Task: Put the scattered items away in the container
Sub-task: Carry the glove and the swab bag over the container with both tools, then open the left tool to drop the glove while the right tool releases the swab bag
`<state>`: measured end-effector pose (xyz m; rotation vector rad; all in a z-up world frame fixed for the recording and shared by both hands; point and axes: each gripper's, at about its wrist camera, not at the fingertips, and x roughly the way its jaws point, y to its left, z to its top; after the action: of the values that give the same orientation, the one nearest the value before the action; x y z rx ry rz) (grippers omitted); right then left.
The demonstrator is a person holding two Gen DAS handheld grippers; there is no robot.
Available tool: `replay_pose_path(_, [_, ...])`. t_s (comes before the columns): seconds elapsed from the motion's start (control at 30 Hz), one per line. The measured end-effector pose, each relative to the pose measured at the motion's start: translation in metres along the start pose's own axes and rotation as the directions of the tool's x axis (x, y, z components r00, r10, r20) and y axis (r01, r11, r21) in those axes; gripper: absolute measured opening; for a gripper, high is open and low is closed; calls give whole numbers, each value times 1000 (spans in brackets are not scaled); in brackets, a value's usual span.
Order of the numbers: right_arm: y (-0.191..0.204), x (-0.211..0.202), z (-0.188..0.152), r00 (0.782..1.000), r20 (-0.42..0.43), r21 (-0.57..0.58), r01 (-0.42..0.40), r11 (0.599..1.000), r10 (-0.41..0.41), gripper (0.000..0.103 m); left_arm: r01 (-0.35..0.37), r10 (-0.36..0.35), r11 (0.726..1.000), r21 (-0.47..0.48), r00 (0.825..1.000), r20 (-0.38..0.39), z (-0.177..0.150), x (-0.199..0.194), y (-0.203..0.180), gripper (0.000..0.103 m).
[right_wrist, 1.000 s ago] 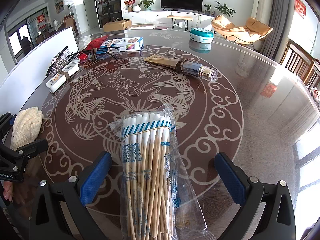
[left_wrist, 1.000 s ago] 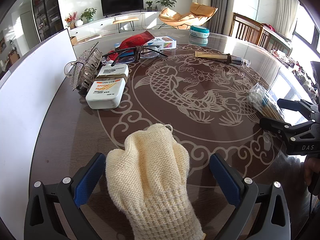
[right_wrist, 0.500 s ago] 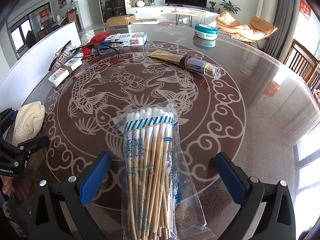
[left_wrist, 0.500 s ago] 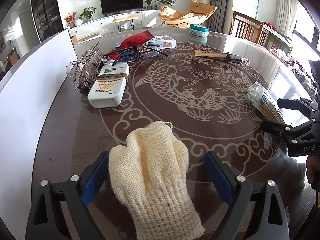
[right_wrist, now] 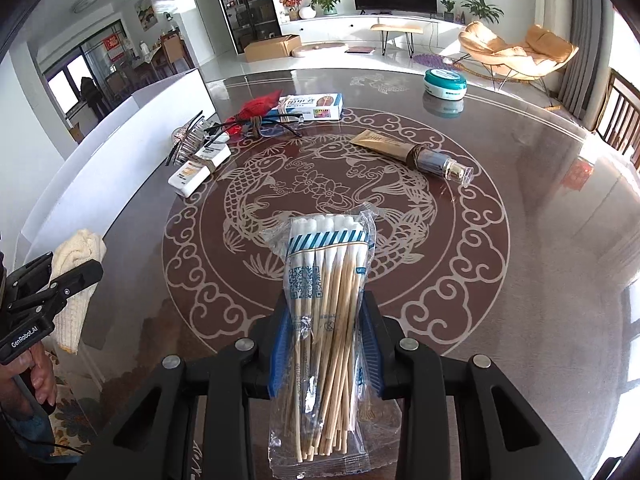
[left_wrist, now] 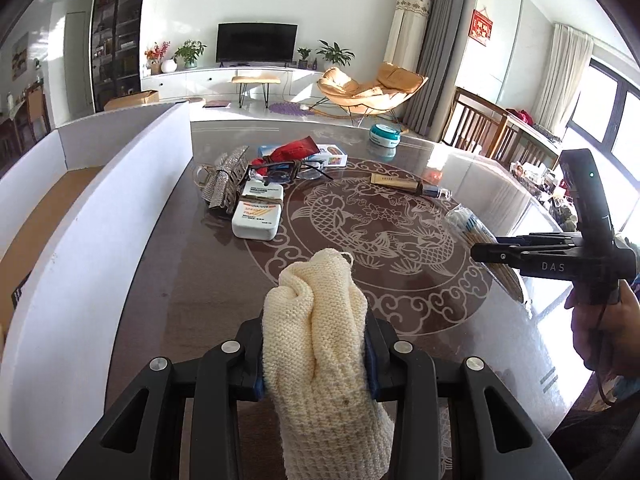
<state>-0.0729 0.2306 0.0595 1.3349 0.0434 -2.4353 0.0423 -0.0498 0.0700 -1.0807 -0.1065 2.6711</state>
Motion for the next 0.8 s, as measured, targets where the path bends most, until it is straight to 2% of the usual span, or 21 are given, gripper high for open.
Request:
replay_pose_path(0.13, [47,-15,40,997,23,-85,-75,994,77,33,-6,9,999,-37,996,84,20,-61,44,35])
replay_pose_path(0.2, [85,-22,66,989,35,-153,-138,978,145,33,-55,61,997,-53,991,117,28,-89,76,36])
replay_pose_path(0.3, [156,-27,107,967,40,-276,-232,933,253,33,-143,157,983,-118,980,124,38,-117,136,36])
replay_pose_path(0.43, [259,-17,152,922,-3,-405,-355,843,387,33,-280,294,936,-214,955,36,36,-118,214,36])
replay_pose_path(0.53, [323,11,174,901,-56,-454,-406,793,430,33,-316,315,908,-275,948,-48,28,-102,255,36])
replay_pose_path(0.7, [383,81,185,897,-134,-454,-434,778,422,33,-357,328,885,-299,933,-145,18,-74,282,37])
replay_pose_path(0.77, [392,107,183,900,-149,-449,-431,783,410,34,-379,332,881,-284,922,-201,17,-62,285,46])
replay_pose_path(0.8, [394,120,181,904,-157,-445,-424,789,397,37,-385,330,882,-271,916,-226,17,-57,285,50])
